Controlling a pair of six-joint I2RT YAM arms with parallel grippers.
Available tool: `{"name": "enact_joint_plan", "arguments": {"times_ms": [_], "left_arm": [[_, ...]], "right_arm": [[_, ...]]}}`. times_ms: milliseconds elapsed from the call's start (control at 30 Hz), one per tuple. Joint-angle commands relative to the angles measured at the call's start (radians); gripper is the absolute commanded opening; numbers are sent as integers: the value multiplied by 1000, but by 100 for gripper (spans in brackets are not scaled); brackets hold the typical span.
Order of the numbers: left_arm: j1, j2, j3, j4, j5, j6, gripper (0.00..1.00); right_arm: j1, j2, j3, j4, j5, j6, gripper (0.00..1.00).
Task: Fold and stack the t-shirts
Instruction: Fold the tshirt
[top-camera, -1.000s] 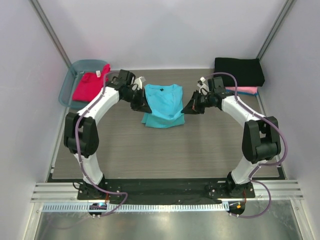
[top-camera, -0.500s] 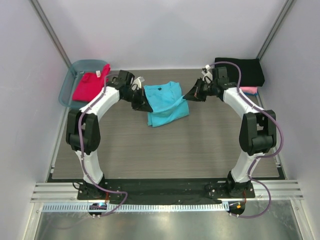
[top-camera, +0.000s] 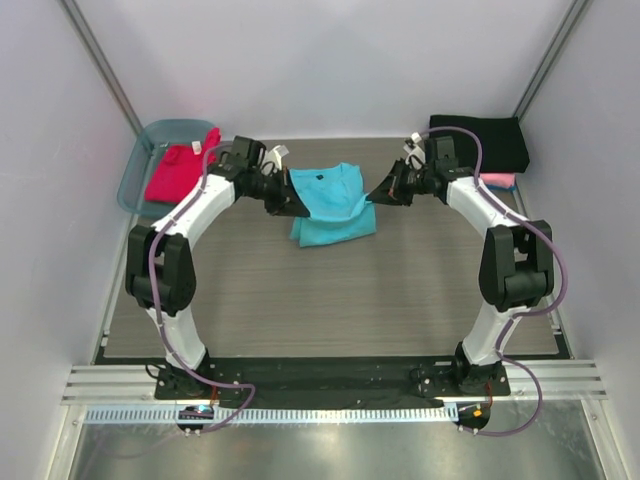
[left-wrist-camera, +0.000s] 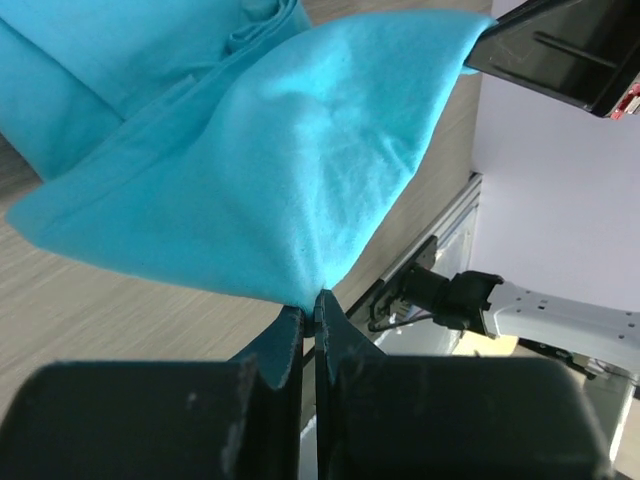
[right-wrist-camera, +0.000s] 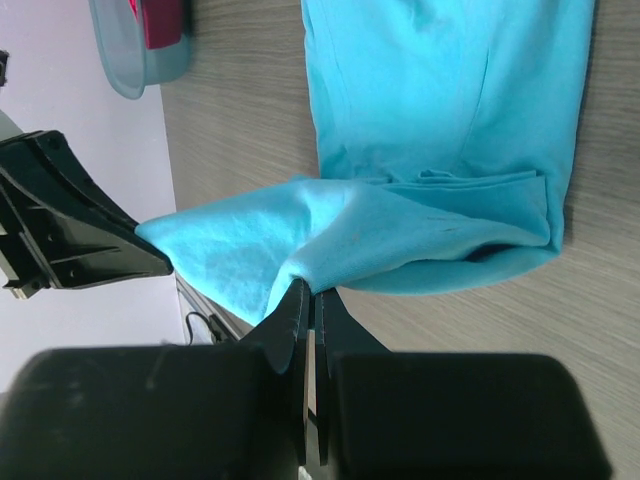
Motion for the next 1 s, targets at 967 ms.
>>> {"name": "enact_joint_plan", "arguments": {"times_ms": [967], "left_arm": [[45,-29,-226,328,264,-226,0]], "right_arm": [[-26,-13,71,106,-32,39,1]]}}
